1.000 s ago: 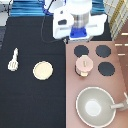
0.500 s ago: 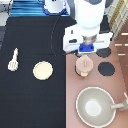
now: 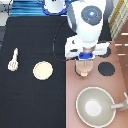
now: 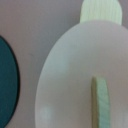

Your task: Take the lid off the pot, put the pot on the plate, and use the tool to push the pot to the front of the table.

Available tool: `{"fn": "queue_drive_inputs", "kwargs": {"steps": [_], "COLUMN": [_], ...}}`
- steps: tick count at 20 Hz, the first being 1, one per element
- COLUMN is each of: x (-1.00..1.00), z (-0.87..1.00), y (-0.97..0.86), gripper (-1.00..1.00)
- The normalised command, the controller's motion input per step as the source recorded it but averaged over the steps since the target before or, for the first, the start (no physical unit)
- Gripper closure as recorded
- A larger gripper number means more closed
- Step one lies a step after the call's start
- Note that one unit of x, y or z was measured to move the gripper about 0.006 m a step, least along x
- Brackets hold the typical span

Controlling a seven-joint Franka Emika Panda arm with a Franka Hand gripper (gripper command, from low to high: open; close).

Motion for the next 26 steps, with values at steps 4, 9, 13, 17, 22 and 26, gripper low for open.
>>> {"fn": "queue_drive_inputs", "kwargs": {"steps": [4,9,13,17,22,26], "x": [0.12,0.00,0.00,0.00,0.10,0.36], "z": [-0.29,-0.17,-0.04,-0.01,0.00,0.00], "y": [0.40,0.46,0.42,0.26,0.01,-0.16], "gripper": [-1.00,-1.00,1.00,1.00,1.00,1.00]}}
